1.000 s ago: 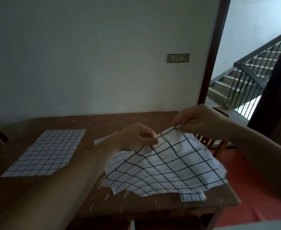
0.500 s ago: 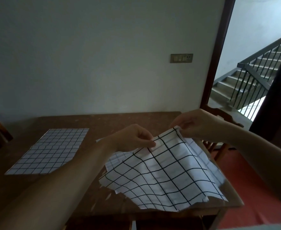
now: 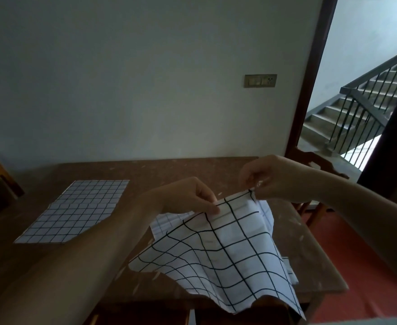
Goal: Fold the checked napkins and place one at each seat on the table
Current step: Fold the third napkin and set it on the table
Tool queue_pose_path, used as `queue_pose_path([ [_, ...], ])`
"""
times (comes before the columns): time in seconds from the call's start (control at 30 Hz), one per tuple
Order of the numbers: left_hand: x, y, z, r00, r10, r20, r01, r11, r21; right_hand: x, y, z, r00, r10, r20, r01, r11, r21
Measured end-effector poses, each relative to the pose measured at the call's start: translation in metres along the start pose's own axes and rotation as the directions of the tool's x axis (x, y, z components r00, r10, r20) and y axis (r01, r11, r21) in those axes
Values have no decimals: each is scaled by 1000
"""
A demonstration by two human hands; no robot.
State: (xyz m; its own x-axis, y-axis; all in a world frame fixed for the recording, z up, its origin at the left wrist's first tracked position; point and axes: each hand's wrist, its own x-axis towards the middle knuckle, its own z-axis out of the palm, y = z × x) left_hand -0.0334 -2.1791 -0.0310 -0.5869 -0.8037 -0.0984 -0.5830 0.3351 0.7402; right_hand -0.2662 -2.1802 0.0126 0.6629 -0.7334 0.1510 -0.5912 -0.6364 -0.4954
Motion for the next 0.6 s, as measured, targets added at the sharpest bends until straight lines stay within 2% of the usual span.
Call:
queue_pose_path([
  [0.1, -2, 0, -1, 999, -36, 32, 36, 999, -6, 0, 1, 0, 1000, -12, -1, 12, 998, -67],
  [0.27, -9, -2, -2, 998, -42, 41, 41, 999, 18, -4, 5, -2, 997, -65, -48, 62, 996, -58],
  [0.43, -9, -1, -2, 998, -55, 44, 56, 998, -20, -5, 0, 7, 997, -68, 37, 71, 994, -82],
  [0.5, -9, 0, -3, 997, -51, 52, 53, 998, -25, -5, -2, 7, 998, -64, -30, 61, 995, -82],
  [0.6, -12, -1, -5, 998, -40, 46, 42, 998, -41, -8, -3, 4, 986, -49, -157, 54, 998, 25],
])
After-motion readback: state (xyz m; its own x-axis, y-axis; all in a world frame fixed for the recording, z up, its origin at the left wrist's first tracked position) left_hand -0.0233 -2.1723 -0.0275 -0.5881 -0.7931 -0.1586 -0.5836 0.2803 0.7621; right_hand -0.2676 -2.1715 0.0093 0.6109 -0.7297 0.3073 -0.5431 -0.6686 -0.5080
